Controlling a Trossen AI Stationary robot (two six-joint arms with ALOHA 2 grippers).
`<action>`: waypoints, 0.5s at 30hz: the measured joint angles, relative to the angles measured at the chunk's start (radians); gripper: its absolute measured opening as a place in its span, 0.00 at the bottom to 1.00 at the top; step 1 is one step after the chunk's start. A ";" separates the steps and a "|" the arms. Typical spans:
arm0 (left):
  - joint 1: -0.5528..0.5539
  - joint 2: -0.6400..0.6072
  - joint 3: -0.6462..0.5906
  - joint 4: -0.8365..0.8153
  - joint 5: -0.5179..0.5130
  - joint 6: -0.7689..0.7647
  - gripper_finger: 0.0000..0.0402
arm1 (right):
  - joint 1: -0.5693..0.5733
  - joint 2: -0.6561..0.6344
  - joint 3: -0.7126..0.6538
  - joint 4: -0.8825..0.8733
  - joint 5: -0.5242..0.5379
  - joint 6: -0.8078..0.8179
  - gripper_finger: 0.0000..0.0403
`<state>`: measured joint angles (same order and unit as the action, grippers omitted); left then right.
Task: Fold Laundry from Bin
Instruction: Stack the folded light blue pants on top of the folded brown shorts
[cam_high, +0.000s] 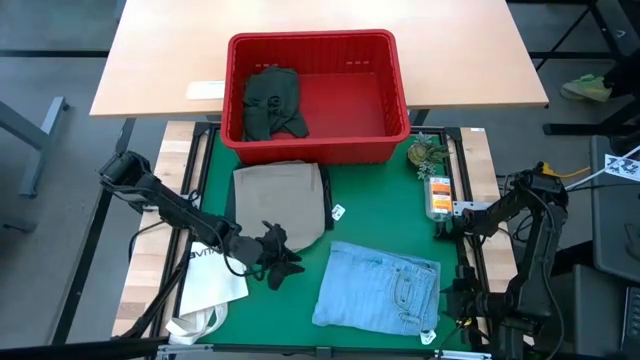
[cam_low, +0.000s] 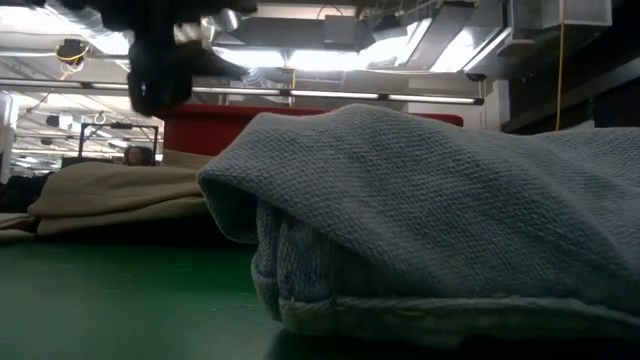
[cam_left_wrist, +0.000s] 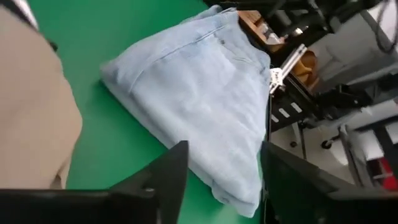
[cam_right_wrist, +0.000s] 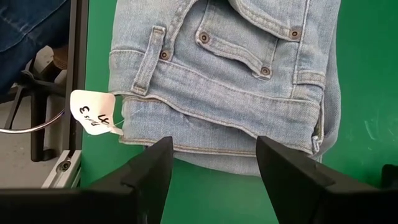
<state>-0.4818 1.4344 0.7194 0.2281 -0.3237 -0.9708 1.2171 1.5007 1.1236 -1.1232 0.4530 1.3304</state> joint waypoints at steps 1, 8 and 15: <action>-0.001 0.015 0.001 0.002 0.000 -0.031 0.51 | 0.000 0.000 0.000 0.001 0.000 0.000 0.58; -0.001 0.171 0.001 0.074 0.000 -0.328 0.61 | 0.000 0.000 0.000 0.000 0.000 0.000 0.58; -0.001 0.356 0.001 0.350 0.000 -0.396 0.60 | 0.000 0.000 0.000 0.000 0.000 -0.001 0.58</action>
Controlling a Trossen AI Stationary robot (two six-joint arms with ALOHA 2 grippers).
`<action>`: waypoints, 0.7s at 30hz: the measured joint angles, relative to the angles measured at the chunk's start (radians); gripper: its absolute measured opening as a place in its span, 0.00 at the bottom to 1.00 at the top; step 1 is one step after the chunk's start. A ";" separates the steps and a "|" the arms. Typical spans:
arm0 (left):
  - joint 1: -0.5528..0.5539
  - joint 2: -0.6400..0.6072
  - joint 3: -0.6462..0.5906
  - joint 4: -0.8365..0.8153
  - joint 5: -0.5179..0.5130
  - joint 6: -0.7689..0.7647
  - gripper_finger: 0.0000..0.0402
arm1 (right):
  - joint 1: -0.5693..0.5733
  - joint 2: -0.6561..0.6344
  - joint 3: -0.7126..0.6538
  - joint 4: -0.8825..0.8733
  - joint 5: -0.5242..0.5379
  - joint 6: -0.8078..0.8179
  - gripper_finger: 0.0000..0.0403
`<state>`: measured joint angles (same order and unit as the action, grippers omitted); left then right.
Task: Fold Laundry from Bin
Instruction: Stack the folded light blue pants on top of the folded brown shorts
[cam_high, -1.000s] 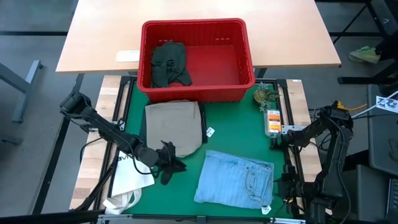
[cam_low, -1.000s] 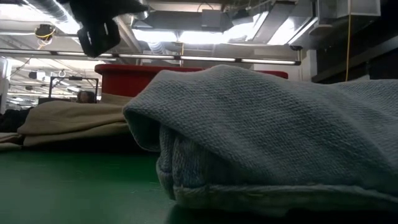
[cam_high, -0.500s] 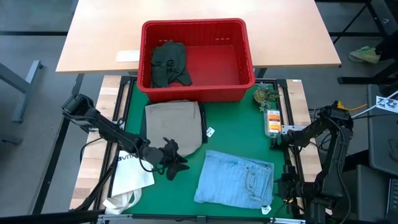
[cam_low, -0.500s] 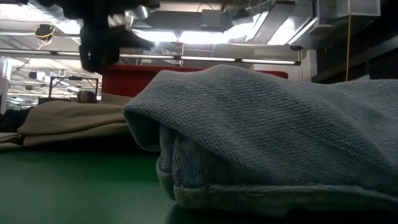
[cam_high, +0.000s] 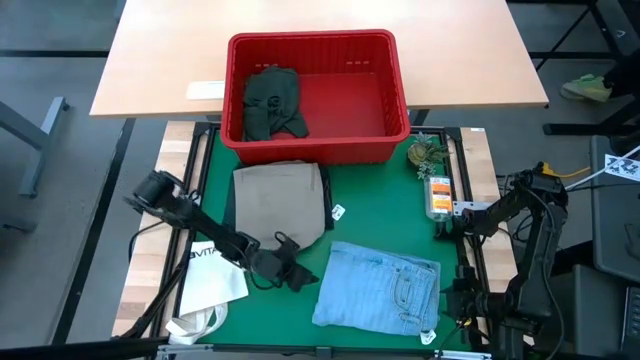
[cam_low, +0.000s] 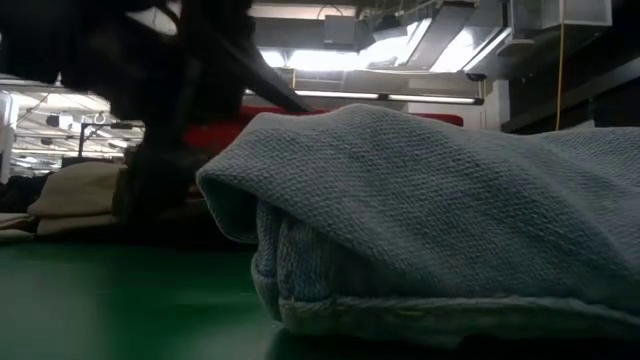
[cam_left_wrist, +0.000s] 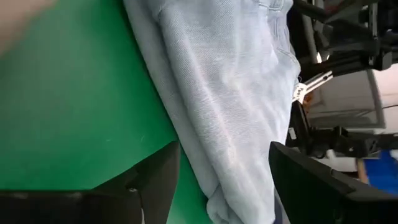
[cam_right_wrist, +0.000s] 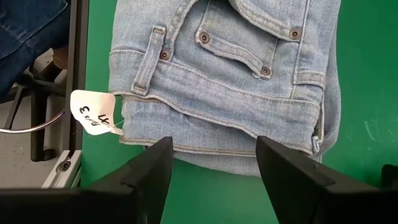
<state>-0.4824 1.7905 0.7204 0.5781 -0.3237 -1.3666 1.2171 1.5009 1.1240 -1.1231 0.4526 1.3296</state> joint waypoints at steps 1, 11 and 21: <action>0.000 0.024 0.000 0.033 0.000 -0.016 0.60 | 0.000 0.000 0.000 0.000 0.000 0.000 0.58; 0.014 0.227 0.169 0.081 0.053 -0.087 0.59 | 0.000 0.001 0.000 0.000 0.001 0.000 0.58; 0.052 0.248 0.263 -0.090 0.133 -0.110 0.59 | 0.000 0.001 0.000 0.006 0.002 0.000 0.58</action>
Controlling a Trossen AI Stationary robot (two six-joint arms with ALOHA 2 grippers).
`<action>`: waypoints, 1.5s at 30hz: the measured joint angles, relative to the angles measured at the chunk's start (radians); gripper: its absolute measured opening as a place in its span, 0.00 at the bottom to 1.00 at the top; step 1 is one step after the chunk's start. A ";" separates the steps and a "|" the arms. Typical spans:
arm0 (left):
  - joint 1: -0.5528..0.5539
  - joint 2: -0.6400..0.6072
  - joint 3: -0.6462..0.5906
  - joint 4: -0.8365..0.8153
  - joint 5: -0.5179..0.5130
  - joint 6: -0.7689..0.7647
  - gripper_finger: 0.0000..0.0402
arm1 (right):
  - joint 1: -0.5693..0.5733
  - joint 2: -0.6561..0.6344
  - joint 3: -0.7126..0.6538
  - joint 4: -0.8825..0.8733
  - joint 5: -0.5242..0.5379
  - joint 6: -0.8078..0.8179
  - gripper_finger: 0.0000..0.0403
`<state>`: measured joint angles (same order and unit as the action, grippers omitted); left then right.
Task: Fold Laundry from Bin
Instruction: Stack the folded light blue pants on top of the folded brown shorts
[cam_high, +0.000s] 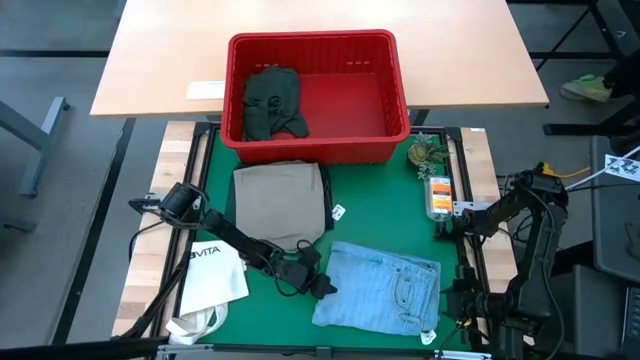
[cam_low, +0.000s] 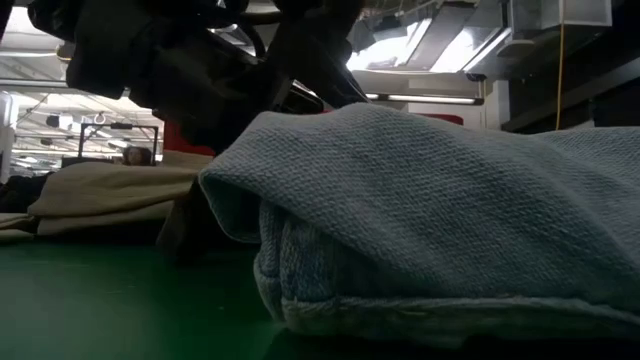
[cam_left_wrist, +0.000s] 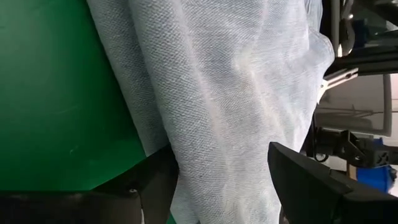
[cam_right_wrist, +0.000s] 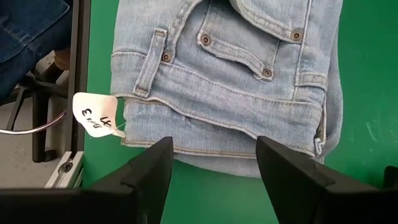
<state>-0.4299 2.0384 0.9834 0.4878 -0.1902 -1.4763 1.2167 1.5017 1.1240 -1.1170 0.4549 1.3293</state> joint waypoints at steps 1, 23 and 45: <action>0.003 0.000 0.000 -0.001 0.001 -0.001 0.59 | 0.000 0.000 0.000 0.000 0.000 0.000 0.58; 0.010 0.002 -0.002 -0.008 -0.018 -0.061 0.13 | 0.000 0.000 0.000 0.031 -0.002 0.033 0.58; -0.026 -0.078 -0.006 -0.252 0.118 0.052 0.00 | 0.001 0.006 -0.120 0.212 0.011 0.361 0.58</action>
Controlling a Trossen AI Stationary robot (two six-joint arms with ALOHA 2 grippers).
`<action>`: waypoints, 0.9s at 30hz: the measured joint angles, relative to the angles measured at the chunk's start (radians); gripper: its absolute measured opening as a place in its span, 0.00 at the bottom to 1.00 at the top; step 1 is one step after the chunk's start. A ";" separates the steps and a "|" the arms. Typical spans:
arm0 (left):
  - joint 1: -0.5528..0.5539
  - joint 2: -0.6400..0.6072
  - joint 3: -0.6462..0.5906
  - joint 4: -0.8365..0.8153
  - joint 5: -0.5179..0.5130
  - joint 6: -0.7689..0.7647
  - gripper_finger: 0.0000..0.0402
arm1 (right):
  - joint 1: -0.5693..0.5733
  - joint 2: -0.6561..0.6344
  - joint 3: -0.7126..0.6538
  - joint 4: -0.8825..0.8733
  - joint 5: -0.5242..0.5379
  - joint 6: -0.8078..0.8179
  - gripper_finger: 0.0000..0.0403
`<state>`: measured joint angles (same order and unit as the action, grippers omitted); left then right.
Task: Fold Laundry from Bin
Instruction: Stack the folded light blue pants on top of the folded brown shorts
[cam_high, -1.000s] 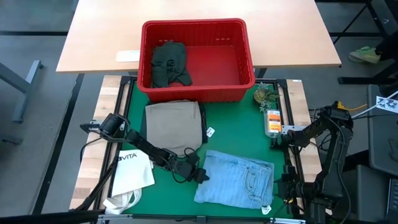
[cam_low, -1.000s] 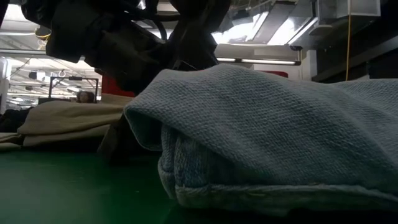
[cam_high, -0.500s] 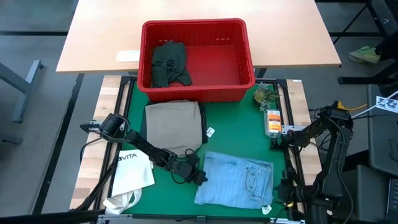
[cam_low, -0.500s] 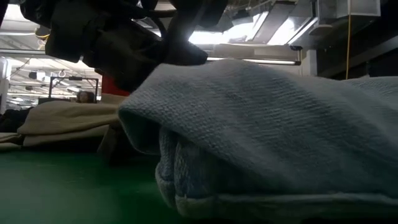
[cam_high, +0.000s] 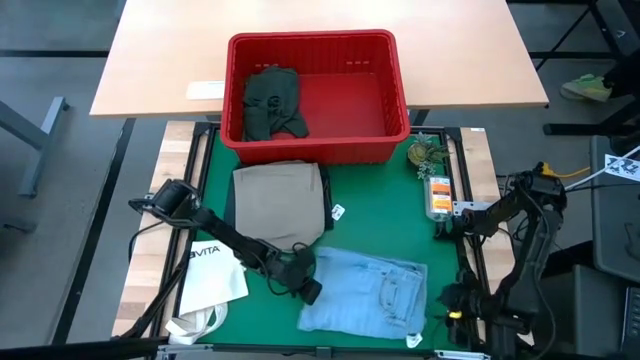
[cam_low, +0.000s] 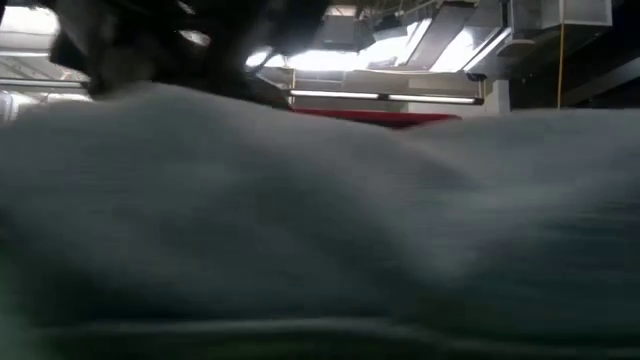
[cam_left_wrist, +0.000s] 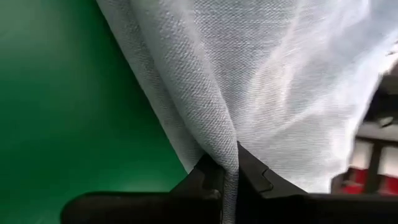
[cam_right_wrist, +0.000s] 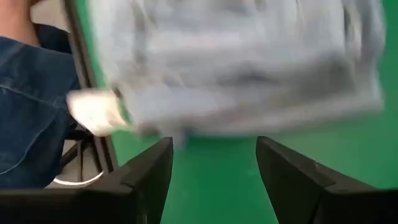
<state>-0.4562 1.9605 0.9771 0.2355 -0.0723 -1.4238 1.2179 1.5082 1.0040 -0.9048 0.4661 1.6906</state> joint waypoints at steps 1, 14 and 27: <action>-0.008 -0.010 0.000 -0.032 0.004 0.000 0.00 | 0.000 0.000 -0.033 0.050 -0.005 0.006 0.58; -0.132 -0.058 0.002 -0.188 -0.035 -0.050 0.00 | -0.044 0.002 -0.313 0.622 0.379 0.017 0.58; -0.153 -0.059 0.002 -0.184 -0.072 -0.080 0.00 | -0.124 0.010 -0.323 0.616 0.144 -0.002 0.58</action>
<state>-0.6090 1.9015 0.9791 0.0515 -0.1444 -1.5041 1.0943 1.5177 0.6807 -0.2886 0.6103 1.6890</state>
